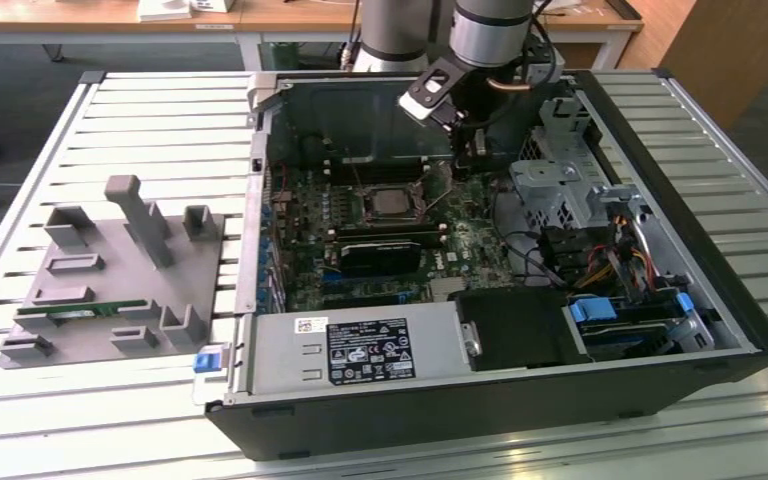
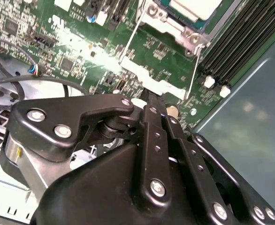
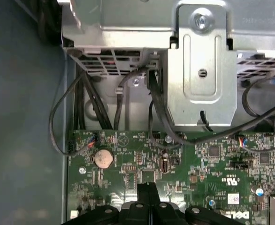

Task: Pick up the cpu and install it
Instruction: 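Close the cpu cover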

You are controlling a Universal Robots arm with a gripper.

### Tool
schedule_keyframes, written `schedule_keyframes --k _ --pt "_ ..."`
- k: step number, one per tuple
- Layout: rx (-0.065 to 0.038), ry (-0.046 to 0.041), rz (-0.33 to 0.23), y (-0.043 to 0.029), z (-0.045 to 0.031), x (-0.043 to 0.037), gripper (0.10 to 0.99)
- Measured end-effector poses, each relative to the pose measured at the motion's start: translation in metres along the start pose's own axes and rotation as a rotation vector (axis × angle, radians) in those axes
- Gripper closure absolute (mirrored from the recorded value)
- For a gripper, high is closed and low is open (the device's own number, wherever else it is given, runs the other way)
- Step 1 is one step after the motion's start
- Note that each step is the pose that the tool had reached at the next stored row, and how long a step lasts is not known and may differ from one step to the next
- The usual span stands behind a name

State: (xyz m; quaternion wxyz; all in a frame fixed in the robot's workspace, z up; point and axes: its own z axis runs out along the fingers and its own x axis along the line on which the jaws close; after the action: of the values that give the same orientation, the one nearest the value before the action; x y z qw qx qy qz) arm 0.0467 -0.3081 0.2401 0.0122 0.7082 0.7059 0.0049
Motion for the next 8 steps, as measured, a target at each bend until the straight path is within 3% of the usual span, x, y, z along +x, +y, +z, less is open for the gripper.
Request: schedule_keyframes --k 8 --pt "0.000 0.0000 0.000 -0.0168 -0.0002 0.0001 0.980"
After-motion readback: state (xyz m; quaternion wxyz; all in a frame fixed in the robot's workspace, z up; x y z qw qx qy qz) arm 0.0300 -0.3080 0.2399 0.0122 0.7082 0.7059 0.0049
